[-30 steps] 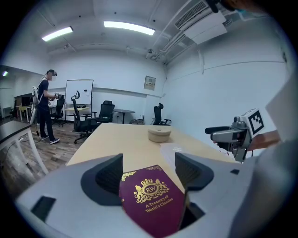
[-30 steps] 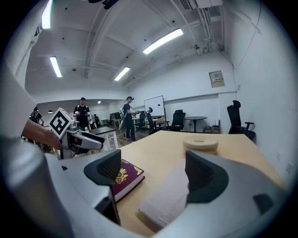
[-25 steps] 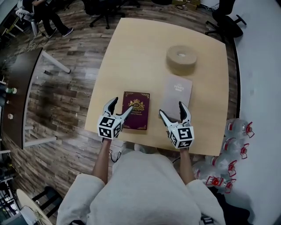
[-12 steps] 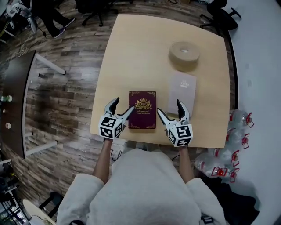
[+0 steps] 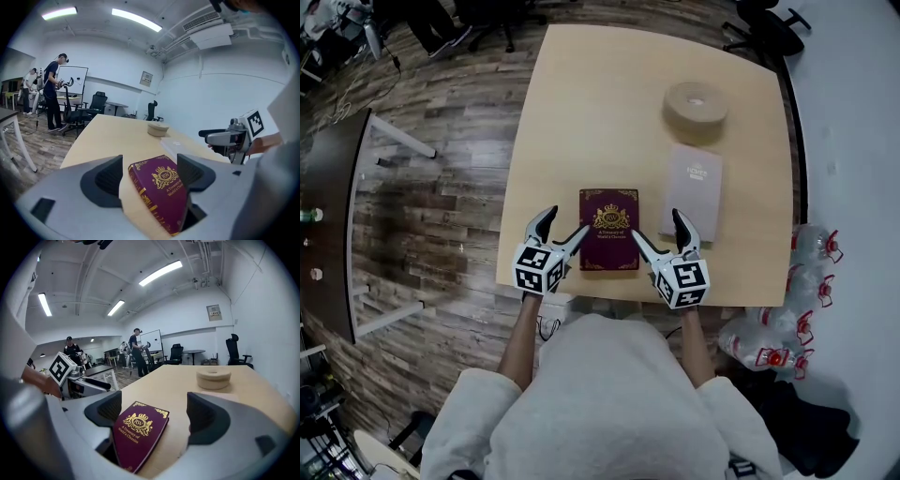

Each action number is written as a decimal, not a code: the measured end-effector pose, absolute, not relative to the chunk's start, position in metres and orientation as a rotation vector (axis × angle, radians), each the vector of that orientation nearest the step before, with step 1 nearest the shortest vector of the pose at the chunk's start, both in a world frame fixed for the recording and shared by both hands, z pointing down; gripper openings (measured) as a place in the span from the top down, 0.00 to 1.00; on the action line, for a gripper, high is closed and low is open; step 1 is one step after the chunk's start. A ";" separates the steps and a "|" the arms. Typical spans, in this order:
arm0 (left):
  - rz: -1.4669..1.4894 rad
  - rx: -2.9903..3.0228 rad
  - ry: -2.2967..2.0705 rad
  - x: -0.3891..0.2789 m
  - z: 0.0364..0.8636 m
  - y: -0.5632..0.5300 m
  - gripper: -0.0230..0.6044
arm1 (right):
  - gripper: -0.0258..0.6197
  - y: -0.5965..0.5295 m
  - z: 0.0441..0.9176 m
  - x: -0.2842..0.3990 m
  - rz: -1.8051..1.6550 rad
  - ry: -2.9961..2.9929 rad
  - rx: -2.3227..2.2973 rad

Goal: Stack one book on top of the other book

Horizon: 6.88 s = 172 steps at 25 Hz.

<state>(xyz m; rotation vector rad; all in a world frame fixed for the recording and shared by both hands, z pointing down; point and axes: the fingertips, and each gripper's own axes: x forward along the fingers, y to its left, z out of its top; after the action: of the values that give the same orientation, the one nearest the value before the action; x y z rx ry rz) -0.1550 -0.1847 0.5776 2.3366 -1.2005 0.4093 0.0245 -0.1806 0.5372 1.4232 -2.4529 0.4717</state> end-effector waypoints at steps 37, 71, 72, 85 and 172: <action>0.530 2.172 -1.081 -0.130 0.660 -0.180 0.38 | 0.30 -0.172 0.652 -0.007 0.765 -2.317 1.115; 0.560 2.070 -0.954 -0.117 0.695 -0.159 0.37 | 0.29 -0.140 0.699 -0.028 0.984 -2.234 0.968; 0.560 2.067 -0.950 -0.116 0.695 -0.158 0.37 | 0.29 -0.140 0.700 -0.028 0.992 -2.232 0.967; 0.526 2.008 -0.901 -0.110 0.700 -0.156 0.37 | 0.29 -0.139 0.705 -0.032 1.103 -2.194 0.930; 0.382 2.192 -1.169 -0.100 0.598 -0.219 0.40 | 0.47 -0.199 0.612 -0.014 0.770 -2.279 1.223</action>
<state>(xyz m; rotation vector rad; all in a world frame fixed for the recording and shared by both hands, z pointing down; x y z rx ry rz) -0.1001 -0.2194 0.5985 2.1924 -1.1691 0.3817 -0.0137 -0.1987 0.6120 1.2234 -2.2792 0.7699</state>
